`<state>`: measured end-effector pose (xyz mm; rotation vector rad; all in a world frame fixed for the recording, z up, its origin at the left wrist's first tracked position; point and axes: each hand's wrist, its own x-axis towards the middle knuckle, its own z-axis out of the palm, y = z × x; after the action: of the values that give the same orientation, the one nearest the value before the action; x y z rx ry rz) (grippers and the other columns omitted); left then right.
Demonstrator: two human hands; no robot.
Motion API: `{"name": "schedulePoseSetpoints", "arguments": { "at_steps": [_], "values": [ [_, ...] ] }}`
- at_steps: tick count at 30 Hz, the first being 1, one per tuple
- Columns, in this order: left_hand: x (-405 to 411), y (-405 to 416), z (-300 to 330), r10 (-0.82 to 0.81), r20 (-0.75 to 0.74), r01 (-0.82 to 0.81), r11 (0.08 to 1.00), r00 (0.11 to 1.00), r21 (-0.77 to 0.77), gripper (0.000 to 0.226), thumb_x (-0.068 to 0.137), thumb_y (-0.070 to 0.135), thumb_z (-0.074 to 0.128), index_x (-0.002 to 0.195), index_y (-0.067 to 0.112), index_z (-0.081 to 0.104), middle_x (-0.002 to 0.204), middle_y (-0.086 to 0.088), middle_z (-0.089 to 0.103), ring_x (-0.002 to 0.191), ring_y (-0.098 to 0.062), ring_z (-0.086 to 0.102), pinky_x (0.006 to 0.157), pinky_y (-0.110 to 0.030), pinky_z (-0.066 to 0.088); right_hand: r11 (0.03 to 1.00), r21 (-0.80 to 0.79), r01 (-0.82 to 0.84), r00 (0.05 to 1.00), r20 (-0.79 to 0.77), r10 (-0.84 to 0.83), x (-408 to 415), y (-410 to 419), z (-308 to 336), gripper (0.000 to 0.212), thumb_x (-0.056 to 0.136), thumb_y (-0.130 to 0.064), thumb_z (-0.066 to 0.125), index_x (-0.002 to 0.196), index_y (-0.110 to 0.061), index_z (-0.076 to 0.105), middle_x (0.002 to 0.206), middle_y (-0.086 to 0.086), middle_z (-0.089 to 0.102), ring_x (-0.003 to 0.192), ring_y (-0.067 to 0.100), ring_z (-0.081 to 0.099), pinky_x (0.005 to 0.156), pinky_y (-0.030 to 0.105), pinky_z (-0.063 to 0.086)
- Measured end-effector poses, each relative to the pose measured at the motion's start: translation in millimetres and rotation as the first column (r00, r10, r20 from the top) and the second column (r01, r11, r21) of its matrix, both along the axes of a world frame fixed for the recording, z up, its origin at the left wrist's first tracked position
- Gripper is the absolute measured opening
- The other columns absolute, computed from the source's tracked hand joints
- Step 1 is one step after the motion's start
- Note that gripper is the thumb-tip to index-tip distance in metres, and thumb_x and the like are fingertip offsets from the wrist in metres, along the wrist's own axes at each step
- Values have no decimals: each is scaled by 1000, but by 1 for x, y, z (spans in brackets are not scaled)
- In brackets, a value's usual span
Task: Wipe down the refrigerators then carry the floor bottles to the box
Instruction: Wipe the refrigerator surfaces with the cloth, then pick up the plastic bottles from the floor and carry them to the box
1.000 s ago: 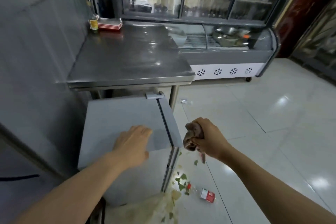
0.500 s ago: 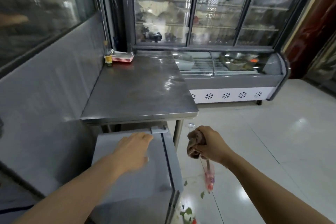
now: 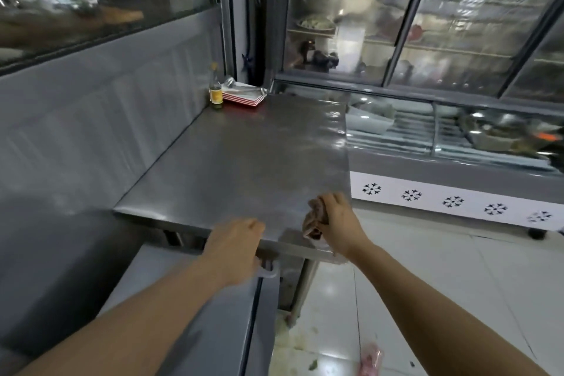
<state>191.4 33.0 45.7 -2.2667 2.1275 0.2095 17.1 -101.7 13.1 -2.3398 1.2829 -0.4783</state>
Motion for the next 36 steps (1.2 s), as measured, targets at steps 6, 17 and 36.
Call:
{"name": "schedulePoseSetpoints", "arguments": {
  "at_steps": [6, 17, 36],
  "values": [
    [6, -22, -24, 53, 29, -53, 998, 998, 16, 47, 82, 36, 60, 122, 15, 46, 122, -2, 52, 112, -22, 48, 90, -33, 40, 995, -93, -22, 955, -297, -6, 20, -47, -29, 77, 90, -32, 58, 149, -15, 12, 154, 17, 10, 143, 36, 8, 117, 43, 11],
    [24, 39, -25, 129, 11, -129, 989, 992, 79, 52, 86, 26, 57, 133, 15, 39, 133, -3, 46, 123, -22, 40, 99, -38, 36, 981, 44, -190, 860, -475, 188, 16, 35, -25, 67, 88, -25, 59, 144, -18, 21, 154, 7, 14, 143, 35, 9, 115, 50, 18],
    [88, 353, -48, 75, -48, -66, 984, 996, 163, 36, 86, 28, 53, 119, 15, 46, 120, -5, 54, 109, -24, 51, 82, -36, 43, 964, 191, -185, 821, -509, 259, 57, 397, -31, 71, 90, -31, 60, 147, -15, 20, 154, 10, 19, 139, 30, 23, 112, 43, 30]
  ]
}}
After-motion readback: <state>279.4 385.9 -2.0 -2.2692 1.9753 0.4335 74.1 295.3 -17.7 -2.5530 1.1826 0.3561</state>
